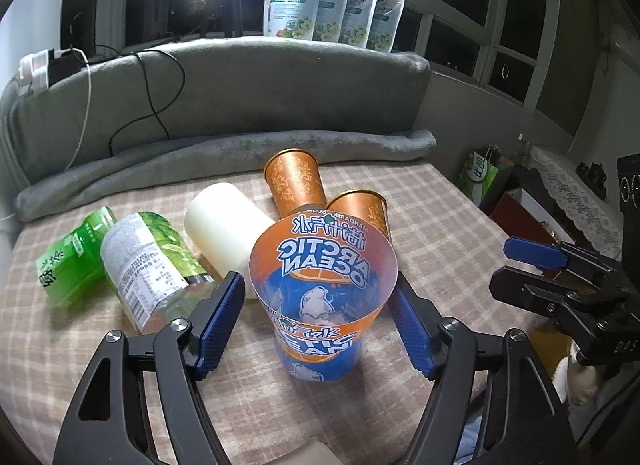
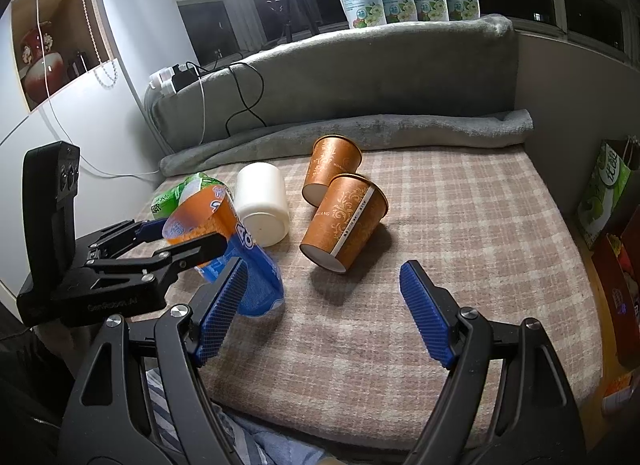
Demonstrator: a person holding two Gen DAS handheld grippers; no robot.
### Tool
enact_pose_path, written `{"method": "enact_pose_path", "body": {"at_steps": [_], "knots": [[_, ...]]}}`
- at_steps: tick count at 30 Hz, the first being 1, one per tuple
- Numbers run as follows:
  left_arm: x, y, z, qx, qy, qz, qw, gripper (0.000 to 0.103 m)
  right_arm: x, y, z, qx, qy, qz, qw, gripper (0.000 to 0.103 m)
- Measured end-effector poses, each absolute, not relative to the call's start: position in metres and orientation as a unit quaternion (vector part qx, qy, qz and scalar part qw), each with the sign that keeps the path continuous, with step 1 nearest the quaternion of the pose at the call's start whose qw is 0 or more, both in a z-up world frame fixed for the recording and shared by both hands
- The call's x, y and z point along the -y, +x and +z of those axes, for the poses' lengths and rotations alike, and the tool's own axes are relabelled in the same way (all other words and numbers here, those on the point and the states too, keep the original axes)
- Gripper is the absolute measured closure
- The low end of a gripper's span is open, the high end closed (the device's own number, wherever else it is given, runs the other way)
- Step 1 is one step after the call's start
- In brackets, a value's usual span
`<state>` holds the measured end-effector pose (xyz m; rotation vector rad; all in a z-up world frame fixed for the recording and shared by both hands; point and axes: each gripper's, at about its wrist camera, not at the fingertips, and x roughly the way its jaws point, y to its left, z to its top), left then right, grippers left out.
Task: Flip cup upright
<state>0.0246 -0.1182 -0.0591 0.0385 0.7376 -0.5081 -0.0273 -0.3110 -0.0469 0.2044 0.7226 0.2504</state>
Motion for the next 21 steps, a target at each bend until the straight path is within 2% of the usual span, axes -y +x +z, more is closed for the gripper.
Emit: {"method": "enact_pose_path", "body": {"at_steps": [11, 19, 21], "knots": [[0.103, 0.011, -0.054, -0.359, 0.003, -0.256, 0.897, 0.030, 0.302, -0.027, -0.041, -0.344, 0.089, 0.124, 0.926, 0.022], [0.071, -0.012, -0.043, -0.323, -0.008, -0.220, 0.920, 0.030, 0.298, -0.034, -0.035, -0.317, 0.066, 0.080, 0.943, 0.021], [0.060, -0.018, -0.039, -0.302, -0.013, -0.198, 0.933, 0.030, 0.295, -0.037, -0.031, -0.299, 0.051, 0.055, 0.951, 0.012]]}}
